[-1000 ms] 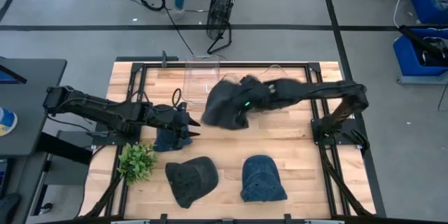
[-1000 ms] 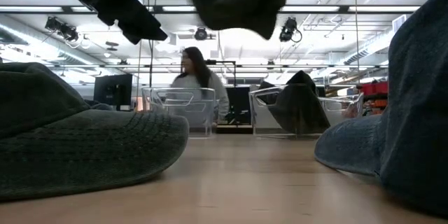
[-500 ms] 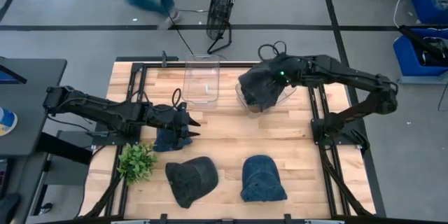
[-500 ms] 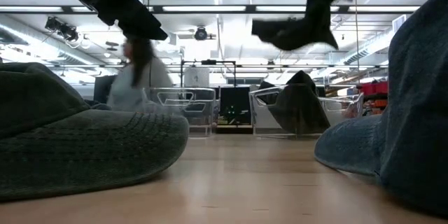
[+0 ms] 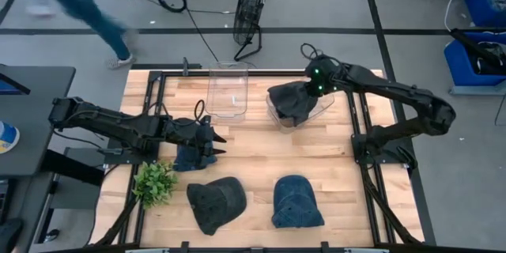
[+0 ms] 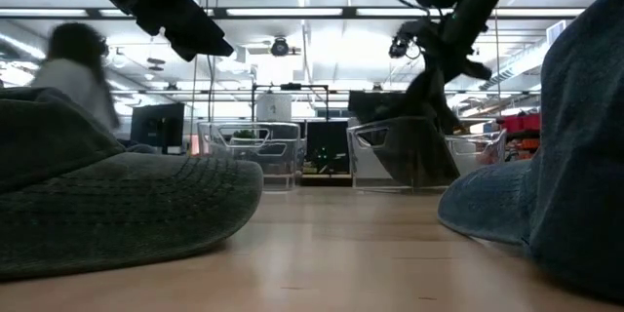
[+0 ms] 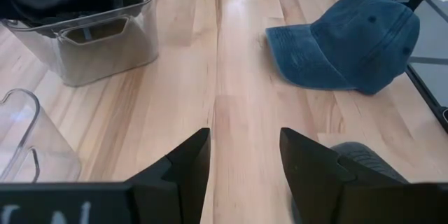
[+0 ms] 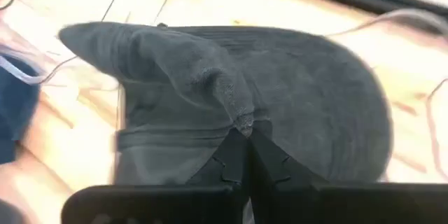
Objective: Pick & Place hat
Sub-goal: Put the top black cap into the right transparent bin
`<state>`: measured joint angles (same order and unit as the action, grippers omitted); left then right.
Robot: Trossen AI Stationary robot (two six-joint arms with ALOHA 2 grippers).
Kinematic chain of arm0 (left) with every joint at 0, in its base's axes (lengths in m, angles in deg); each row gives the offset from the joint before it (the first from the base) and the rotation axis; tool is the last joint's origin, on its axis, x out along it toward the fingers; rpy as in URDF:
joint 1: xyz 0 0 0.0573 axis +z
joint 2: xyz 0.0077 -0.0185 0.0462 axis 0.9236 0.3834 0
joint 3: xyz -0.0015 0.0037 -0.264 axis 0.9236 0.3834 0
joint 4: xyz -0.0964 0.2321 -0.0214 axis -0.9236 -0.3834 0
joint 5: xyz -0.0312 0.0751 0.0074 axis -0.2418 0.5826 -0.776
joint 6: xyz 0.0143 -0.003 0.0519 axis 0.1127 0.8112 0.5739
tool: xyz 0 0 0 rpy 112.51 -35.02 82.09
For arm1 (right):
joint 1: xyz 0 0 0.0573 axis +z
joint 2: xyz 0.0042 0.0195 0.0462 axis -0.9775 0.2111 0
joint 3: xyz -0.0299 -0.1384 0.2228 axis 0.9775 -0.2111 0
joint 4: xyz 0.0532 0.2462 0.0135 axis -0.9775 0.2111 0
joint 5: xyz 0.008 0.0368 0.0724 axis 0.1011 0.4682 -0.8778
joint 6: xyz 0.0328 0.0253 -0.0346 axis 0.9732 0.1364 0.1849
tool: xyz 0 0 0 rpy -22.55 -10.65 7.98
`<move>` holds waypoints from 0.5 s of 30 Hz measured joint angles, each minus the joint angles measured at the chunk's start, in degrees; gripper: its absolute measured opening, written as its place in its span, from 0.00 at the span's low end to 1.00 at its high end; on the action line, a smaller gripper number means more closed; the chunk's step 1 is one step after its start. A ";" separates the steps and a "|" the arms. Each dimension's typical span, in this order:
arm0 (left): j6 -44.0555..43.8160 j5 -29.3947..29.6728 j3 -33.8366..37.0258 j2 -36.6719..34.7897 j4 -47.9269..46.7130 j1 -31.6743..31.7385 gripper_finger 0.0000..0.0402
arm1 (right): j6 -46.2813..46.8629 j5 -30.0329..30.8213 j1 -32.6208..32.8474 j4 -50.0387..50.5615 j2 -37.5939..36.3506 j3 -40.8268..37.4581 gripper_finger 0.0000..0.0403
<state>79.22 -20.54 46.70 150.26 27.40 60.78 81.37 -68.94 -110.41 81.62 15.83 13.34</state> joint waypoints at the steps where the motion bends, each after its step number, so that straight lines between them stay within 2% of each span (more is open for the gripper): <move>1: 0.00 -0.02 0.00 -0.01 0.00 0.00 0.44 | -0.06 -1.83 -1.11 -0.73 0.00 -0.55 0.01; 6: 0.00 -0.02 0.00 -0.02 0.02 0.00 0.44 | -0.74 -8.34 -6.19 -4.03 0.00 -3.82 0.01; 12: -0.35 0.00 0.00 0.00 0.01 0.00 0.44 | -1.07 -9.34 -9.27 -4.97 0.00 -10.07 0.02; 15: -0.35 0.00 0.00 -0.02 0.00 0.02 0.44 | -1.05 -9.70 -9.49 -10.66 0.00 -14.57 0.02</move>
<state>78.87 -20.54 46.70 150.24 27.41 60.80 80.32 -78.64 -119.90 70.96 15.83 -1.23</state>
